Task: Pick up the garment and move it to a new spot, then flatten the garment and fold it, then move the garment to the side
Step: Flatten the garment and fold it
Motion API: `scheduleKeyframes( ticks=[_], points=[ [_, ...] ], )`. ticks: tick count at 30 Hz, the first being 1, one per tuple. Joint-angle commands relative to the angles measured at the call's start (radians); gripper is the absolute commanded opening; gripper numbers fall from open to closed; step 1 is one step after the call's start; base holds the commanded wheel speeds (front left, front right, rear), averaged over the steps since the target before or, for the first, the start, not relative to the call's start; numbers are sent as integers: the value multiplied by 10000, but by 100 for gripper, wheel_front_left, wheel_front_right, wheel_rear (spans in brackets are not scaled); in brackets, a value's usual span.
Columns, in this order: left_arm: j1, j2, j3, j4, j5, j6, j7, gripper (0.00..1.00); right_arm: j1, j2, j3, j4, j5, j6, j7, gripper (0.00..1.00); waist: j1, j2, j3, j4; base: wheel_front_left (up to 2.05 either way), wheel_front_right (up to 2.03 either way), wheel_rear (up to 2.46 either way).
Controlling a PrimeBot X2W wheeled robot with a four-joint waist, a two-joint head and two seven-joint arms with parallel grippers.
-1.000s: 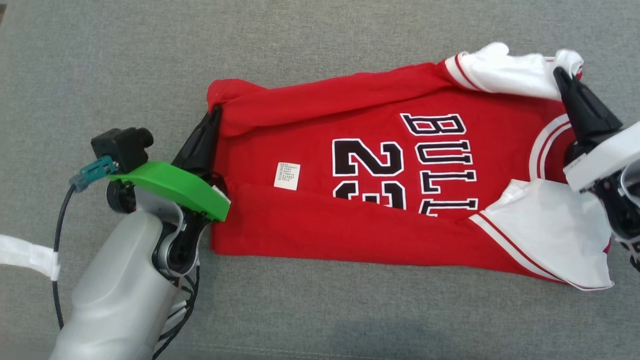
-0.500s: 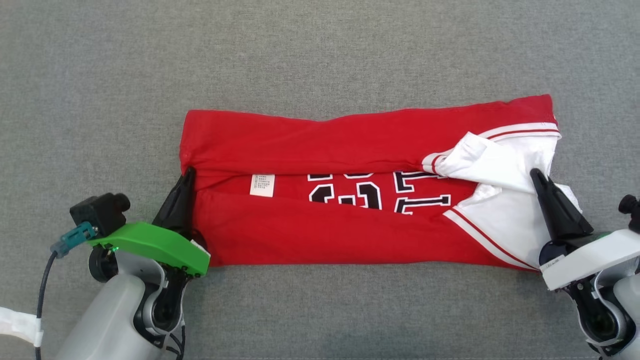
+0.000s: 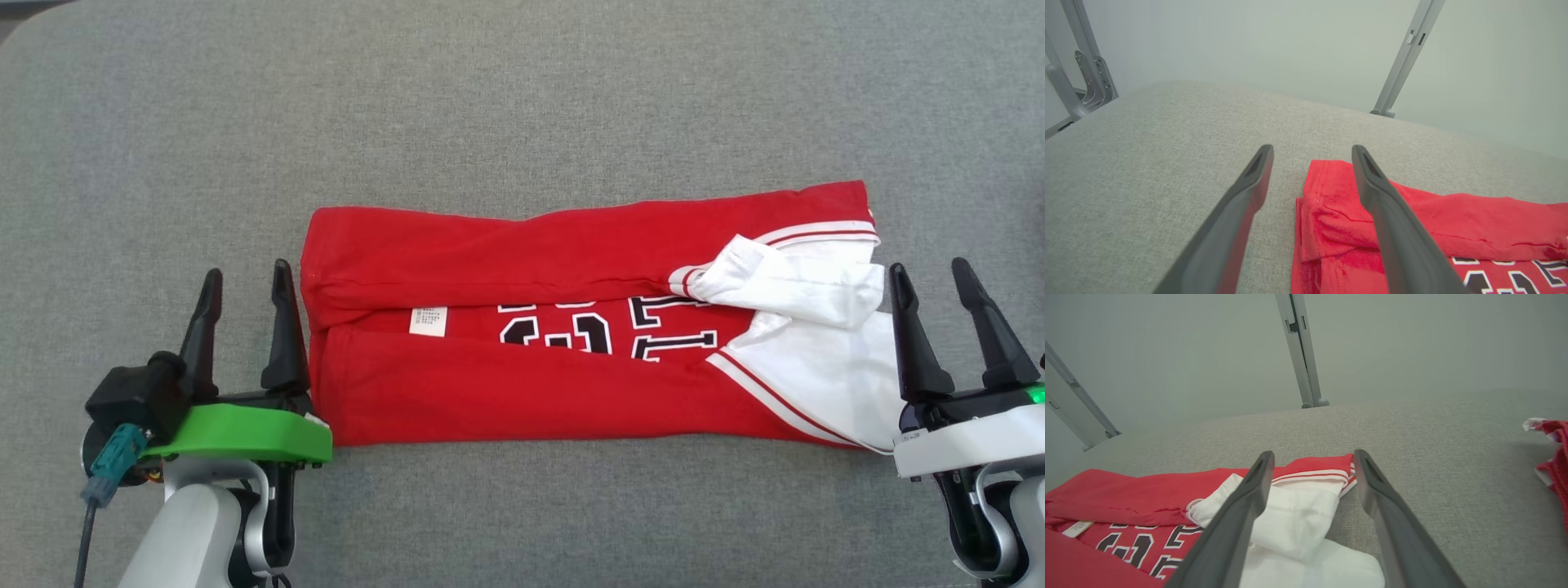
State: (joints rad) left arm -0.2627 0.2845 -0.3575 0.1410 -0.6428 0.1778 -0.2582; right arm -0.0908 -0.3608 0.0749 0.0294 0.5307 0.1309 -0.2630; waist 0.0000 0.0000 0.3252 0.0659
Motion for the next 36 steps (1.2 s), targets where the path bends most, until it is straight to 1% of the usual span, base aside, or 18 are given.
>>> scheduleKeyframes(
  ticks=[1, 6, 12, 18, 27, 31, 36],
  points=[
    [335, -192, 439, -379, 541, -12, -59, 100, 151, 250, -262, -224, -419, -5, -43, 100, 0, 0, -269, -65, 0, 0, 0],
    [806, -676, 1423, -1268, 2081, -377, -51, 100, 274, 769, -823, -424, -1532, -5, -43, 100, 0, 0, -668, -118, 0, 0, 0],
    [1422, -902, 1909, -1452, 3228, -779, -51, 100, 624, 1185, -986, -210, -2156, -5, -43, 100, 0, 0, -1121, -176, 0, 0, 0],
    [1922, -1155, 2021, -1308, 3585, -998, -52, 100, 687, 1390, -819, 40, -2232, -5, -43, 100, 0, 0, -1204, -223, 0, 0, 0],
    [1841, -1350, 2178, -1073, 3800, -1292, -53, 100, 587, 1347, -881, 379, -2047, -5, -15, 100, 0, 0, -1205, -167, 0, 0, 0],
    [1685, -1477, 2219, -965, 3873, -1427, -53, 100, 659, 1353, -1110, 841, -1873, -5, 70, 100, 0, 0, -1119, -102, 0, 0, 0],
    [1504, -1650, 2227, -870, 3975, -1555, -53, 100, 526, 1281, -1111, 1669, -1561, -5, 137, 100, 0, 0, -898, 6, 0, 0, 0]
  ],
)
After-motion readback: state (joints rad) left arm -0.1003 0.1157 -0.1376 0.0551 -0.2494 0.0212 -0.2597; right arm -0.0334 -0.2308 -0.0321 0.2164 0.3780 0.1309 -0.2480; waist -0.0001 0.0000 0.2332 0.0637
